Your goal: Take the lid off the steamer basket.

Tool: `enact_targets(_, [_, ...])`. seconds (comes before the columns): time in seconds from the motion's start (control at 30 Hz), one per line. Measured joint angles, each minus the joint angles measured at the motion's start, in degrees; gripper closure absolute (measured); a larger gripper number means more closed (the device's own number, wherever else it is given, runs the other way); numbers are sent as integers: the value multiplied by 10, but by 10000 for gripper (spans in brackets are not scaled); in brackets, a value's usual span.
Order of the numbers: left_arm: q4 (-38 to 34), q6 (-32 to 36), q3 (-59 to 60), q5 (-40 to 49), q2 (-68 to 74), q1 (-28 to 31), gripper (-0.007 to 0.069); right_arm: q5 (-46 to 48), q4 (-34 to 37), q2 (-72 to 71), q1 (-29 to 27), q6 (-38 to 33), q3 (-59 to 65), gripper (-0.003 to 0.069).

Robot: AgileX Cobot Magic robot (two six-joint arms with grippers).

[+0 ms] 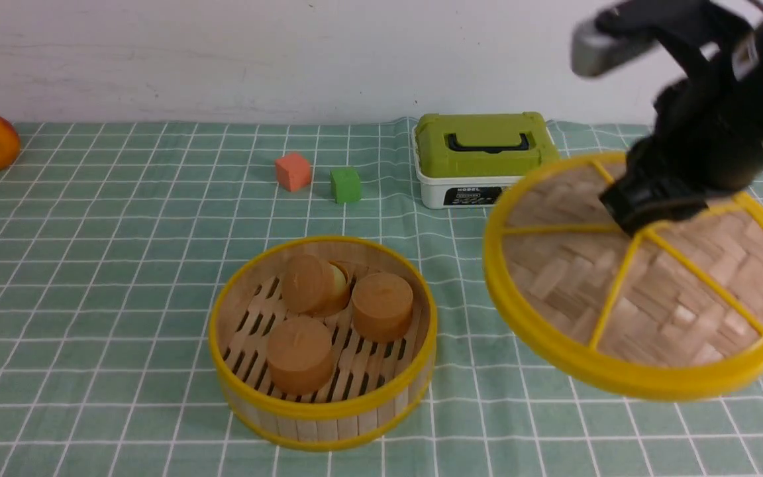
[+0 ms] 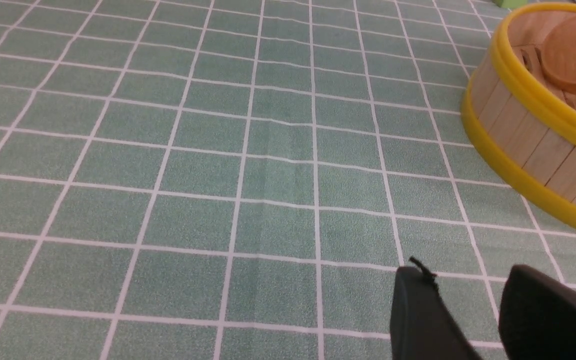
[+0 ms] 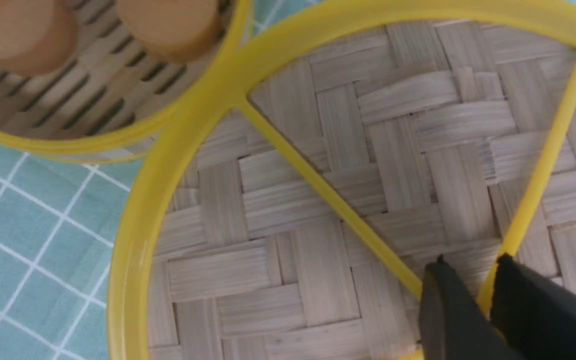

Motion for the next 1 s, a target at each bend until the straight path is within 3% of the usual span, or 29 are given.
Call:
enact_targets(0.2, [0,0,0,0,0,0,386,-177,39,21,-38,0,157,578])
enact_targets(0.47, [0,0,0,0,0,0,386,-317,41,109,-38,0,198,560])
enact_targets(0.63, [0,0,0,0,0,0,386,-342,41,136,-38,0,198,464])
enact_targets(0.8, [0,0,0,0,0,0,386,-312,41,124,-42,0,178,310])
enact_targets(0.9, [0,0,0,0,0,0,386,-256,41,83,-44,0,152,283])
enact_targets(1.0, [0,0,0,0,0,0,386,-226,41,16,-44,0,140,300])
